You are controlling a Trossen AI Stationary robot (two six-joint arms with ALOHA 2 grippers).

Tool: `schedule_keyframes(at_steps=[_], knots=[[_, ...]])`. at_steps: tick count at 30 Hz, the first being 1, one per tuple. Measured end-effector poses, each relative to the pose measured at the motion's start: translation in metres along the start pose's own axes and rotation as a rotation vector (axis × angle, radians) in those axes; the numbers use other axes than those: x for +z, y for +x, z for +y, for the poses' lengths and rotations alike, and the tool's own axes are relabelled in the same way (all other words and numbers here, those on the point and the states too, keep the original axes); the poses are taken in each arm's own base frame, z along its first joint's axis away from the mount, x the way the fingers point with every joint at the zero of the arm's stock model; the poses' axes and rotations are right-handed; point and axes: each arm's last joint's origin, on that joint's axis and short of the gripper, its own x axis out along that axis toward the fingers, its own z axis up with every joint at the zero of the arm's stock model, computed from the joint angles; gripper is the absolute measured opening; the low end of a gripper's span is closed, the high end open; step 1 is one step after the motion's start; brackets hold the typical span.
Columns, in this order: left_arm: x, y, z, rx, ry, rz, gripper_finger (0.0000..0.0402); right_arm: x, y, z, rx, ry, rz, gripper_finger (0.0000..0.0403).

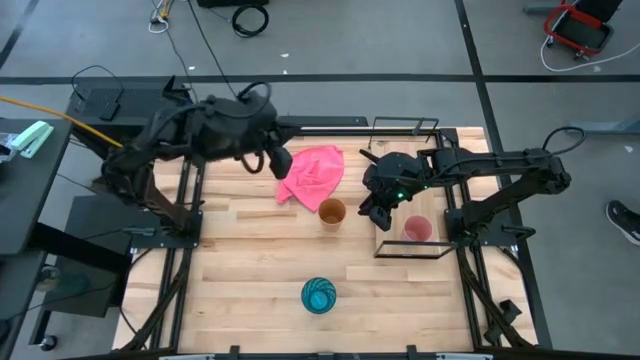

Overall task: Stack small to large cups/mugs on shelf
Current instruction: Put the brown plastic cup on the shelf

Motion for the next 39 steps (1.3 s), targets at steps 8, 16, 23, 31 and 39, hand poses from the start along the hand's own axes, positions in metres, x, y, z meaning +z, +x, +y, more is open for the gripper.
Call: schedule_keyframes(at_steps=[8,16,23,31,39], knots=[[0.035,-0.052,-0.003,-0.116,-0.063,-0.364,0.0013,0.0,0.0,0.0,0.0,-0.002,-0.001,0.0099],[0.067,-0.083,-0.02,-0.546,0.078,-0.789,0.0025,0.0,0.0,0.0,0.001,0.0,-0.002,0.0099],[0.076,-0.104,-0.001,-0.528,0.009,-0.897,0.0007,0.0,0.0,0.0,0.002,0.0,-0.004,0.0099],[0.082,-0.112,0.0,-0.54,0.09,-1.025,0.0031,0.001,0.0,0.0,0.002,0.001,-0.005,0.0099],[0.074,-0.142,0.027,-0.46,0.176,-0.956,0.0015,-0.002,0.0,0.003,0.007,0.032,0.005,0.0099]])
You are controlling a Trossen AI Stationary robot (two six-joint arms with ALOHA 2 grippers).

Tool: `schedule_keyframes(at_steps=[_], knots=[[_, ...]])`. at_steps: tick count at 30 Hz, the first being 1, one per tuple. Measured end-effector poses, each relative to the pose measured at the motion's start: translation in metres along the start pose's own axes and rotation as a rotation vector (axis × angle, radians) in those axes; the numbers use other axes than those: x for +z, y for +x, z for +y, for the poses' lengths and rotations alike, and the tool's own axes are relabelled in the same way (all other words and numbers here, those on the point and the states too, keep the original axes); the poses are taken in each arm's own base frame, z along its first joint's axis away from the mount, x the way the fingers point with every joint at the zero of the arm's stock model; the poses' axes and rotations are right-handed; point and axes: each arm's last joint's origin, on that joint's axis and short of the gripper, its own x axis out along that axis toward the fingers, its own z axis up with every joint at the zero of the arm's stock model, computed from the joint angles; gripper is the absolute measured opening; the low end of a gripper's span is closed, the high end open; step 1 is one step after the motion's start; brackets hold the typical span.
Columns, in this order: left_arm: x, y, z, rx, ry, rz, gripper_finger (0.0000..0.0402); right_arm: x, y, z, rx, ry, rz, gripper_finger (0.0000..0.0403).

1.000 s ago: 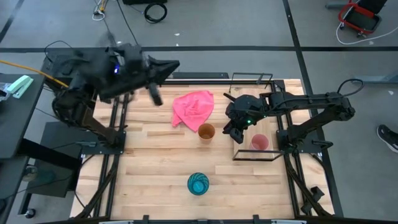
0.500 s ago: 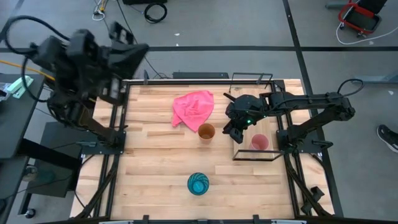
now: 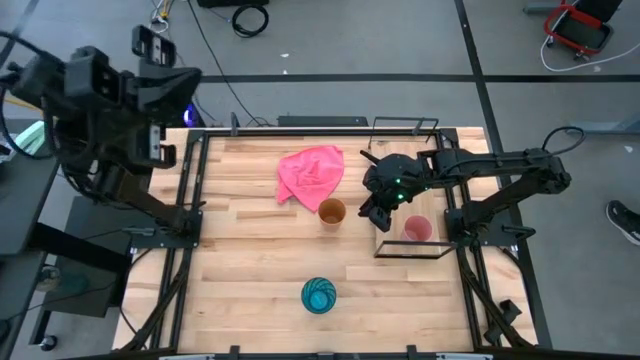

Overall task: Stack small to large cups/mugs on shelf
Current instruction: Put the brown plastic cup on the shelf

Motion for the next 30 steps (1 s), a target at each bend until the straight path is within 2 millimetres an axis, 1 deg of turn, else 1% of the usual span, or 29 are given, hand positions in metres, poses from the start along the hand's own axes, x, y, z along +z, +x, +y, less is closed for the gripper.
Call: schedule_keyframes(at_steps=[3,5,8,10,13,16,19,22,26,30], knots=[[-0.004,-0.011,0.003,0.037,-0.013,0.124,0.0006,-0.002,0.001,0.004,0.01,-0.012,0.008,0.0099],[-0.006,-0.017,0.004,0.062,-0.023,0.156,0.0007,-0.003,0.001,0.005,0.01,-0.017,0.008,0.0099],[-0.008,-0.03,0.008,0.163,-0.026,0.155,0.0016,-0.003,0.001,0.005,0.005,-0.006,0.005,0.0099],[-0.008,-0.044,0.011,0.219,-0.04,0.118,0.0022,-0.003,0.001,0.005,0.004,0.012,0.005,0.0099],[-0.013,-0.073,0.014,0.242,-0.055,0.046,0.0027,-0.005,0.001,0.008,0.009,0.012,0.01,0.0099],[-0.027,-0.102,0.015,0.248,-0.103,-0.025,0.0027,-0.006,0.001,0.01,0.016,0.014,0.014,0.0099],[-0.048,-0.127,0.013,0.248,-0.148,-0.025,0.0021,-0.006,0.001,0.01,0.015,0.015,0.013,0.0099],[-0.079,-0.146,0.008,0.256,-0.198,0.042,0.0014,-0.006,0.001,0.009,0.012,0.023,0.011,0.0099],[-0.124,-0.164,0.0,0.33,-0.273,0.137,0.001,-0.004,0.001,0.006,0.005,0.037,0.005,0.0099],[-0.168,-0.176,-0.009,0.384,-0.331,0.241,0.0012,0.0,0.0,0.0,-0.007,0.056,-0.007,0.0099]])
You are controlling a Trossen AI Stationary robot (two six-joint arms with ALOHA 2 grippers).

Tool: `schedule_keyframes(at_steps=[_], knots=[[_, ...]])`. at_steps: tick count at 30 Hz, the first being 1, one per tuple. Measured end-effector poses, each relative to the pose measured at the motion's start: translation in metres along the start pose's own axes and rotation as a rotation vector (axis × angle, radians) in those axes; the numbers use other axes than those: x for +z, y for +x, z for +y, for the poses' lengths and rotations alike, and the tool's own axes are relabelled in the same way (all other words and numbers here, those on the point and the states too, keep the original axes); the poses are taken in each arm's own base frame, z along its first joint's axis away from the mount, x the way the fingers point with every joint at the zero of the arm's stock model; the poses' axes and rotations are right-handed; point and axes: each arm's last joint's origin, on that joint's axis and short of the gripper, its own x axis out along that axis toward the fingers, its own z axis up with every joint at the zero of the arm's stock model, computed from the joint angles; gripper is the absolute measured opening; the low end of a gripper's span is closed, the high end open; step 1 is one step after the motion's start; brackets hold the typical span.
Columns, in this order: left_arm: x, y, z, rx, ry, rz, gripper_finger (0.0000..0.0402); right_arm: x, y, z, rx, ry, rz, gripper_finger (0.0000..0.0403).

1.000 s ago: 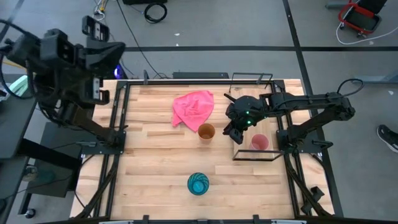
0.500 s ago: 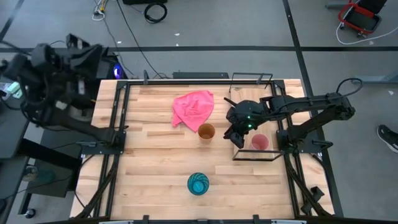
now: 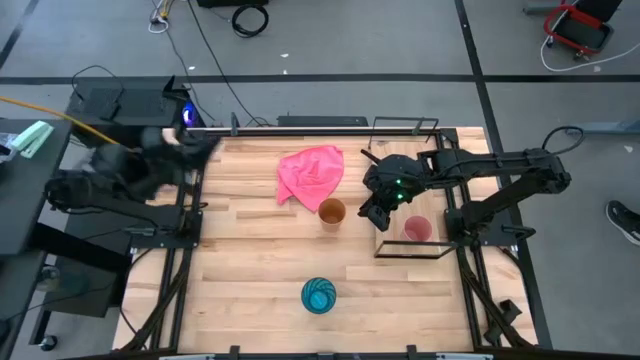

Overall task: Stack small to large cups/mugs on shelf
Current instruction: Put the brown plastic cup on the shelf

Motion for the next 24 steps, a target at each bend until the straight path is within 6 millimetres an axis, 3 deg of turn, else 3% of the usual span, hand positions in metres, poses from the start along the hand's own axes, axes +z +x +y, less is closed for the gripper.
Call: schedule_keyframes(at_steps=[7,13,18,24], knots=[[-0.072,0.0,0.013,0.171,-0.039,0.228,0.0028,0.012,-0.002,-0.011,0.008,0.048,-0.052,0.0099],[-0.123,-0.013,0.029,0.33,-0.113,0.502,0.0022,0.023,-0.004,-0.028,-0.014,0.082,-0.072,0.0099],[-0.144,-0.028,0.041,0.443,-0.149,0.656,0.0012,0.034,0.01,-0.047,-0.042,0.103,-0.043,0.0099],[-0.144,-0.029,0.041,0.436,-0.139,0.653,0.0012,0.041,0.046,-0.067,-0.083,0.105,0.062,0.0099]])
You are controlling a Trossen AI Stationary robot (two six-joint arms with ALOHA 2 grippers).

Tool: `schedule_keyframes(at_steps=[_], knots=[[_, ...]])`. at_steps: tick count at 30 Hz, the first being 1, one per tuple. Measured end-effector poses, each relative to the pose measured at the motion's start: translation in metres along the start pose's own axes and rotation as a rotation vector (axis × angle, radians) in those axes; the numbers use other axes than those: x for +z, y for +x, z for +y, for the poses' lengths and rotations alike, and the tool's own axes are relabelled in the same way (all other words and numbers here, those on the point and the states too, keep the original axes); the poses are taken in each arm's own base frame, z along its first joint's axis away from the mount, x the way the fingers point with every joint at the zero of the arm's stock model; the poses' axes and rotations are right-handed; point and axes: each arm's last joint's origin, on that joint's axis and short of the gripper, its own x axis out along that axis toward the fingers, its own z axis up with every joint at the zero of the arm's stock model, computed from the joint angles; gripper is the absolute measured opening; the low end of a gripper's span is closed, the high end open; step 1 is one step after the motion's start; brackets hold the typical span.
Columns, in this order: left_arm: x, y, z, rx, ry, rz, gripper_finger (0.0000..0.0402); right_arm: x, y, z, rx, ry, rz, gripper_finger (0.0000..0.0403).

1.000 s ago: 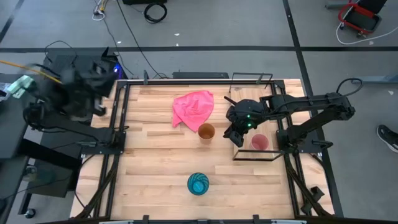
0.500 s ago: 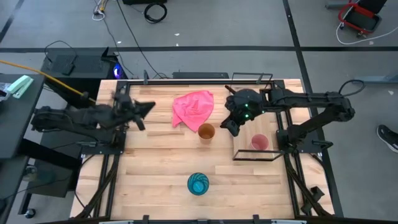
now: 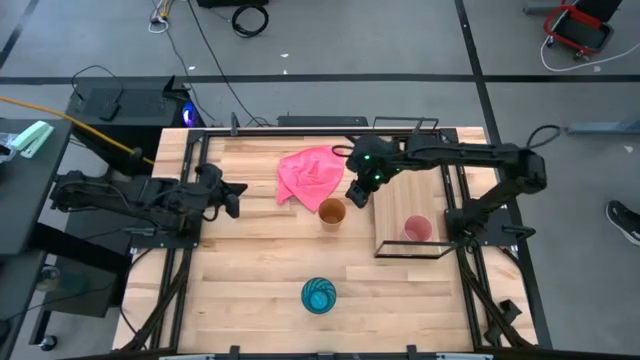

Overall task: Stack small to large cups/mugs on shelf
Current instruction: Put the brown plastic cup on the shelf

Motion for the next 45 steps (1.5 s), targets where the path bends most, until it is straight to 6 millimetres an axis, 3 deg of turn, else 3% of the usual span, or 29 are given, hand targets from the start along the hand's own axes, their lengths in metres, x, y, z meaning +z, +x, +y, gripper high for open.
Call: schedule_keyframes(at_steps=[11,22,30,39,45], knots=[[-0.007,0.002,0.006,0.07,-0.016,0.06,0.0029,0.003,0.041,-0.011,-0.063,0.025,0.099,0.0099],[-0.008,0.003,0.006,0.077,-0.005,0.067,0.0011,0.003,0.048,-0.008,-0.054,0.011,0.095,0.0099],[-0.008,0.003,0.006,0.079,-0.004,0.068,0.0023,0.003,0.071,-0.012,-0.078,0.018,0.138,0.0099],[-0.008,0.003,0.006,0.08,-0.003,0.07,0.0019,0.004,0.076,-0.014,-0.105,0.028,0.128,0.0098],[-0.008,0.003,0.006,0.081,-0.003,0.07,0.0011,0.004,0.076,-0.015,-0.125,0.048,0.117,0.007]])
